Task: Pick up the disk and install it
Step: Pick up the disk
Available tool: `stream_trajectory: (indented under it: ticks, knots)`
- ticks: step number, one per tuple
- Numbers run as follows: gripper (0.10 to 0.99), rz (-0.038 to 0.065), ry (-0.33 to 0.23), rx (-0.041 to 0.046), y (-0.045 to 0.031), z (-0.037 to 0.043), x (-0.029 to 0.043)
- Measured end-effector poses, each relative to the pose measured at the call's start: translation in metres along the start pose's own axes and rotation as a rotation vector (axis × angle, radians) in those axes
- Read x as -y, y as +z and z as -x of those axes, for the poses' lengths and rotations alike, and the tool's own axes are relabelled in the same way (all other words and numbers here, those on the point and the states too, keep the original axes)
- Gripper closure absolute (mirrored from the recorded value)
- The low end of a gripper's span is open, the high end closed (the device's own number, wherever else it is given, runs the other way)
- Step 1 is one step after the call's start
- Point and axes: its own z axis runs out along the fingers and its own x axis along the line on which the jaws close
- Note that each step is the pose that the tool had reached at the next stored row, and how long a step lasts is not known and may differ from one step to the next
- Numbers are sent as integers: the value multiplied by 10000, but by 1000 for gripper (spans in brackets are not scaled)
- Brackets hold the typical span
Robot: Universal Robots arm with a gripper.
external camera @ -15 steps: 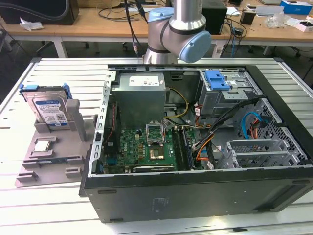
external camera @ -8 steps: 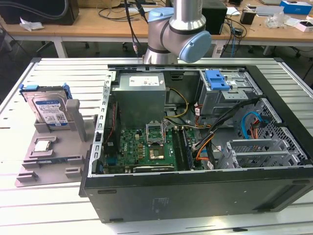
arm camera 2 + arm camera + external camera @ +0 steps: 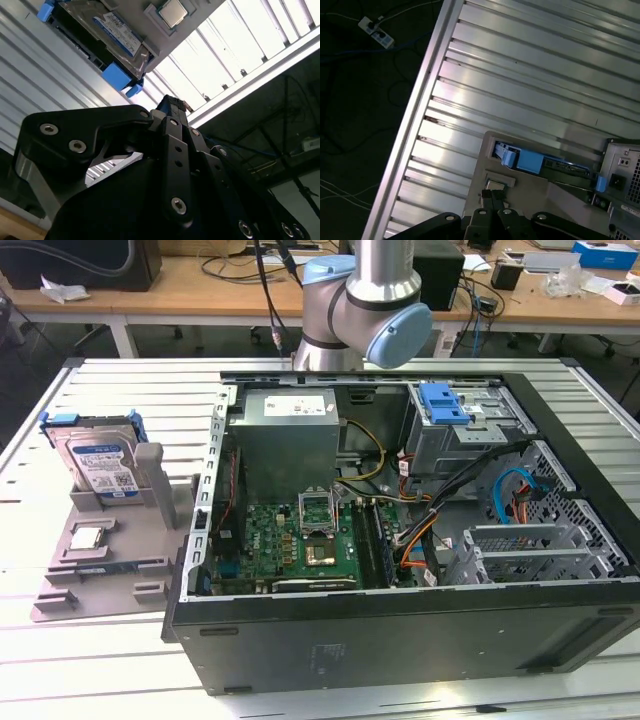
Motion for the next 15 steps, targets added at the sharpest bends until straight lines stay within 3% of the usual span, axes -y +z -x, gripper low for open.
stream_trajectory:
  ticks: [15]
  knots:
    - [980, 31, -1313, -59, 0, 0, 0]
